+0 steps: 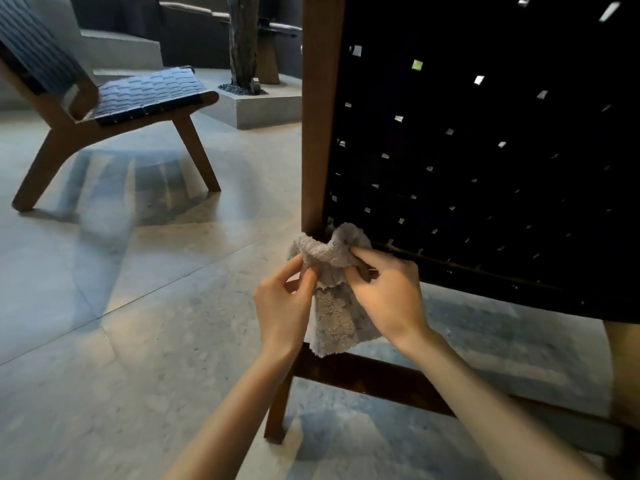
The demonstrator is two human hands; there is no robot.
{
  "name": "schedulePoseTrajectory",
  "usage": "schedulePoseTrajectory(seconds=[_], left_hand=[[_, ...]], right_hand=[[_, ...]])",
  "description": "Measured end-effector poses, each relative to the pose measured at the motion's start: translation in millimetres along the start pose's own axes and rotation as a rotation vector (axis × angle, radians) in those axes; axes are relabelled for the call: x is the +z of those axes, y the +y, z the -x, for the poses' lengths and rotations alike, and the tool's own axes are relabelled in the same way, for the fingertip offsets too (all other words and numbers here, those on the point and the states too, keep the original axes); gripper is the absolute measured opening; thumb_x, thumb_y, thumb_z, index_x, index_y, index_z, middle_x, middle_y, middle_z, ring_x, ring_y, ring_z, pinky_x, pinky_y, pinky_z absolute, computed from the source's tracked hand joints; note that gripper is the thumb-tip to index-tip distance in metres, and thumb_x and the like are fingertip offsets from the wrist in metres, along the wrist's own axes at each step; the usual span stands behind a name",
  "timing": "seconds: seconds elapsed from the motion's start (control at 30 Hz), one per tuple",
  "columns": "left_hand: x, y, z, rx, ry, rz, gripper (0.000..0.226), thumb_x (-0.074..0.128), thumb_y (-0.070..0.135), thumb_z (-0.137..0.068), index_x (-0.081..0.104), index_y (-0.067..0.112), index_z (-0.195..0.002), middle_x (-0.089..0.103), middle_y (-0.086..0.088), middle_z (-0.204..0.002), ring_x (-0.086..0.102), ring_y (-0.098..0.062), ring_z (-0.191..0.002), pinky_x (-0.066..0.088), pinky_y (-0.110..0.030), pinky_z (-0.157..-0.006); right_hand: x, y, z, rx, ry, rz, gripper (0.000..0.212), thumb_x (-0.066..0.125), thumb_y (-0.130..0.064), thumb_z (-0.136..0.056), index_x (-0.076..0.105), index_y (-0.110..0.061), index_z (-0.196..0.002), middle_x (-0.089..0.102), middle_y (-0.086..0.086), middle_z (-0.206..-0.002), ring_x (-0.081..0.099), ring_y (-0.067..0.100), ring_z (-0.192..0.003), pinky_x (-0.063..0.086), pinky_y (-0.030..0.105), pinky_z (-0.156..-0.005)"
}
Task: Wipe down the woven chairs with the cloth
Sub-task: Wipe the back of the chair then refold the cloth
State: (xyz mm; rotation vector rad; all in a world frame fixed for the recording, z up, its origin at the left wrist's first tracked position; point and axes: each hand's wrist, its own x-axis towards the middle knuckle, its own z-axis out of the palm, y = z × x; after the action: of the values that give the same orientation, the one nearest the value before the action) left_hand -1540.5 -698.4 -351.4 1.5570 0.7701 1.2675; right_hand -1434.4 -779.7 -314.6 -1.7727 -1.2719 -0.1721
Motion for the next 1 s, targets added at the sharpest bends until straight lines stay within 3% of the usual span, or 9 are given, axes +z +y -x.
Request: schedulePoseTrajectory(seconds=[0.13, 0.27, 0.33, 0.47, 0.53, 0.7, 0.8, 0.9, 1.0], left_hand=[[10, 11, 1, -0.011, -0.146, 0.034, 0.025, 0.055, 0.014, -0.095, 0.065, 0.024, -0.116, 0.068, 0.014, -0.098, 0.067, -0.006, -0.089, 0.056, -0.021, -0.074], [19, 7, -6, -0.098, -0.28, 0.04, 0.029, 0.046, 0.007, -0.097, 0.061, 0.015, -0.121, 0.065, 0.003, -0.109, 0.061, -0.007, -0.097, 0.049, -0.005, -0.072], [22, 1, -7, -0.139, -0.335, 0.077, 0.028, 0.044, 0.006, -0.098, 0.059, 0.016, -0.12, 0.061, 0.006, -0.11, 0.056, 0.0, -0.094, 0.046, -0.003, -0.071], [37, -10, -6, -0.165, -0.279, 0.084, 0.022, 0.045, 0.008, -0.098, 0.059, 0.015, -0.115, 0.062, 0.003, -0.107, 0.059, -0.008, -0.099, 0.047, -0.012, -0.079], [46, -14, -1, -0.159, -0.239, 0.085, 0.022, 0.048, 0.008, -0.097, 0.059, 0.02, -0.112, 0.062, 0.011, -0.1, 0.058, 0.003, -0.092, 0.047, -0.006, -0.072], [69, -27, 21, -0.255, -0.382, 0.137, 0.023, 0.054, 0.018, -0.096, 0.059, 0.022, -0.117, 0.063, 0.012, -0.11, 0.058, 0.0, -0.102, 0.05, -0.012, -0.078], [75, -34, 32, -0.301, -0.406, 0.23, 0.024, 0.055, 0.01, -0.094, 0.06, 0.033, -0.095, 0.065, 0.023, -0.089, 0.062, 0.009, -0.087, 0.049, -0.006, -0.067], [74, -46, 43, -0.257, -0.419, 0.107, 0.021, 0.065, 0.022, -0.088, 0.055, 0.031, -0.104, 0.062, 0.019, -0.096, 0.06, 0.005, -0.092, 0.045, -0.003, -0.064], [68, -57, 53, -0.152, -0.439, 0.021, 0.065, 0.074, 0.029, -0.08, 0.034, 0.033, -0.131, 0.052, 0.02, -0.105, 0.057, 0.007, -0.091, 0.046, -0.004, -0.065]], right_hand=[[-4, 1, 0, -0.072, -0.029, 0.192, 0.044, 0.055, -0.012, -0.095, 0.05, -0.018, -0.138, 0.054, -0.012, -0.132, 0.04, -0.004, -0.117, 0.02, -0.002, -0.1], [5, 12, -22, -0.087, -0.351, 0.462, 0.055, 0.044, -0.012, -0.099, 0.027, -0.024, -0.15, 0.03, -0.012, -0.154, 0.031, 0.015, -0.128, 0.026, 0.023, -0.108], [8, 19, -29, -0.119, -0.381, 0.527, 0.053, 0.045, -0.014, -0.099, 0.03, -0.023, -0.149, 0.035, -0.009, -0.152, 0.032, 0.02, -0.127, 0.033, 0.03, -0.107], [11, 30, -33, -0.114, -0.421, 0.566, 0.053, 0.043, -0.016, -0.099, 0.028, -0.018, -0.15, 0.037, -0.002, -0.151, 0.028, 0.023, -0.131, 0.039, 0.037, -0.104], [8, 37, -30, -0.105, -0.44, 0.627, 0.053, 0.042, -0.012, -0.099, 0.028, -0.017, -0.15, 0.04, 0.0, -0.149, 0.027, 0.024, -0.13, 0.043, 0.038, -0.1], [-20, 52, -13, -0.1, -0.492, 0.578, 0.051, 0.039, -0.011, -0.101, 0.028, -0.019, -0.15, 0.027, -0.004, -0.156, 0.021, 0.017, -0.136, 0.021, 0.023, -0.111], [-32, 59, 14, 0.009, -0.408, 0.416, 0.048, 0.045, -0.017, -0.098, 0.04, -0.025, -0.145, 0.035, -0.003, -0.151, 0.026, 0.017, -0.139, 0.025, 0.035, -0.115], [-36, 75, 48, 0.105, -0.28, 0.395, 0.042, 0.051, -0.027, -0.094, 0.044, -0.029, -0.135, 0.051, 0.001, -0.134, 0.043, 0.019, -0.123, 0.04, 0.036, -0.102], [-36, 95, 65, 0.215, -0.327, 0.244, 0.032, 0.054, -0.028, -0.093, 0.035, -0.028, -0.119, 0.059, 0.003, -0.104, 0.061, 0.015, -0.086, 0.057, 0.034, -0.072]])
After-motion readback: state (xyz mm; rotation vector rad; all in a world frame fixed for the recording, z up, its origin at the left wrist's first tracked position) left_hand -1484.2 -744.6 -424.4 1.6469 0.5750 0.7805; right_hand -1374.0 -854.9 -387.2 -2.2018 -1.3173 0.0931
